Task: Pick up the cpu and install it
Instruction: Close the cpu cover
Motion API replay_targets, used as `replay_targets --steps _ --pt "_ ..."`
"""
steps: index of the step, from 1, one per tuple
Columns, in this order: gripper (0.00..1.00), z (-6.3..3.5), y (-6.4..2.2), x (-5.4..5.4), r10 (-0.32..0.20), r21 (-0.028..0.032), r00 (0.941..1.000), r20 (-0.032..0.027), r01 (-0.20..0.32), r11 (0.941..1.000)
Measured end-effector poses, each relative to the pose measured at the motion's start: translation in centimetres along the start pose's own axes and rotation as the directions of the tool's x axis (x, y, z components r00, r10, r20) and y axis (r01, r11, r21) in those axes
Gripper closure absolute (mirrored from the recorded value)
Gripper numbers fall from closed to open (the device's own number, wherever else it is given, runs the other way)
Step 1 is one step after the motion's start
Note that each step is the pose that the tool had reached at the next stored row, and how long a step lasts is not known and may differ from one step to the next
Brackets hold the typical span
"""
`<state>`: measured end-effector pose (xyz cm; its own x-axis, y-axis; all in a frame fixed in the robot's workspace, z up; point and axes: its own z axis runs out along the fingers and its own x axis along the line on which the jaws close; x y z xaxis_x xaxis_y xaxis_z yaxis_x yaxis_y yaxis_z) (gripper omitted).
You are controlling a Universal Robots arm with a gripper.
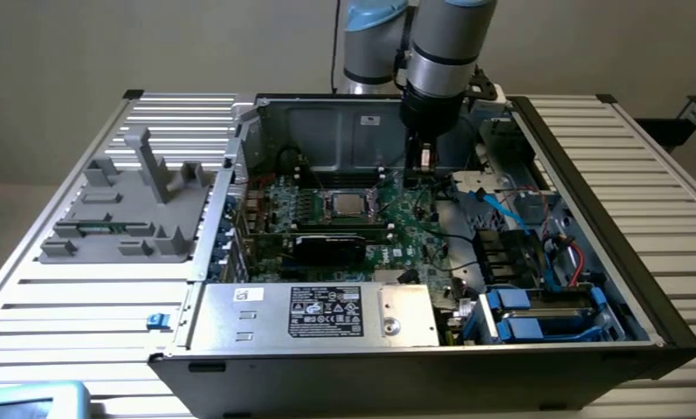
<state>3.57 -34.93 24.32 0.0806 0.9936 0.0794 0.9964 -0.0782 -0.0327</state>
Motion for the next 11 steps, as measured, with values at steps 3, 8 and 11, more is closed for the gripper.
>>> replay_targets --steps 3,8,11 --pt "0.89 -0.22 -0.26 0.0 0.002 0.0269 1.0000 -0.0005 -0.002 0.9996" --pt "0.89 -0.46 -1.53 -0.1 0.004 0.0520 1.0000 0.0000 -0.004 0.9986" --pt "0.89 -0.45 -2.74 -0.2 0.005 0.0598 1.0000 0.0005 -0.005 0.9982"
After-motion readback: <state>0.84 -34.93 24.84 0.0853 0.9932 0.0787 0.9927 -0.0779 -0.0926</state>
